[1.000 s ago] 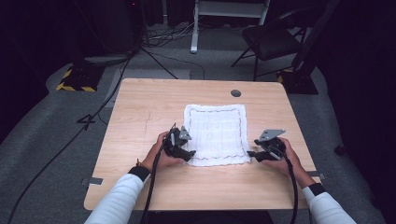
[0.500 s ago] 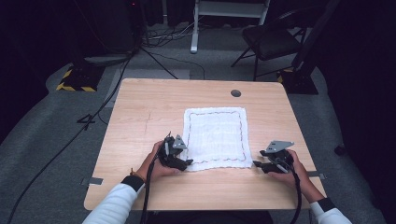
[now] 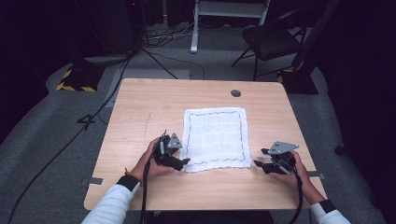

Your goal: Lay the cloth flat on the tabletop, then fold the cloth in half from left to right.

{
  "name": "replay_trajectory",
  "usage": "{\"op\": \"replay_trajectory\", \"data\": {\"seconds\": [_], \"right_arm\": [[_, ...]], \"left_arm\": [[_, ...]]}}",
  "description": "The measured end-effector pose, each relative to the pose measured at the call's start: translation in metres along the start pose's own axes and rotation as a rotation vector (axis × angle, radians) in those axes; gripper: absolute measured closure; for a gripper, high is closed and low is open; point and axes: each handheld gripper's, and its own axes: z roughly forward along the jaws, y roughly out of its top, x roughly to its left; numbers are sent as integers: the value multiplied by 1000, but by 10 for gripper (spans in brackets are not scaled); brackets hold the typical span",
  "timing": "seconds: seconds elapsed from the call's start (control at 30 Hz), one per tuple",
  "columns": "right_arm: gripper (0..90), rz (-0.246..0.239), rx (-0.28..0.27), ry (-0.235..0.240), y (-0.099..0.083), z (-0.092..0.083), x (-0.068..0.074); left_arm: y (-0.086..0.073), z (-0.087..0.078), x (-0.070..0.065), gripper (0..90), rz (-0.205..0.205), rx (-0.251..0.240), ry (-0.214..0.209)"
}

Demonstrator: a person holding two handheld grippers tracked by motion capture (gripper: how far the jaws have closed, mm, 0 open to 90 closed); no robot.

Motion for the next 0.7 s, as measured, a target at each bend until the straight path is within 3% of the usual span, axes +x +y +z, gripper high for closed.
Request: {"op": "replay_trajectory", "data": {"seconds": [0.13,0.27,0.43,0.57,0.67,0.7], "right_arm": [[452,4,-48,-10,6,-4,0],[458,-10,-74,-4,13,-5,4],[475,-12,-111,-3,25,-1,10],[485,-56,-108,6,37,6,22],[490,-84,-114,26,47,13,31],[491,-88,-116,38,50,15,34]], "left_arm": [[0,0,3,191,-2,-3,20],[3,-2,10,191,-33,-23,22],[5,-2,20,199,-51,-36,59],[9,-3,30,198,-102,-62,62],[10,-1,34,207,-74,-66,119],[12,0,37,211,-87,-53,103]]}}
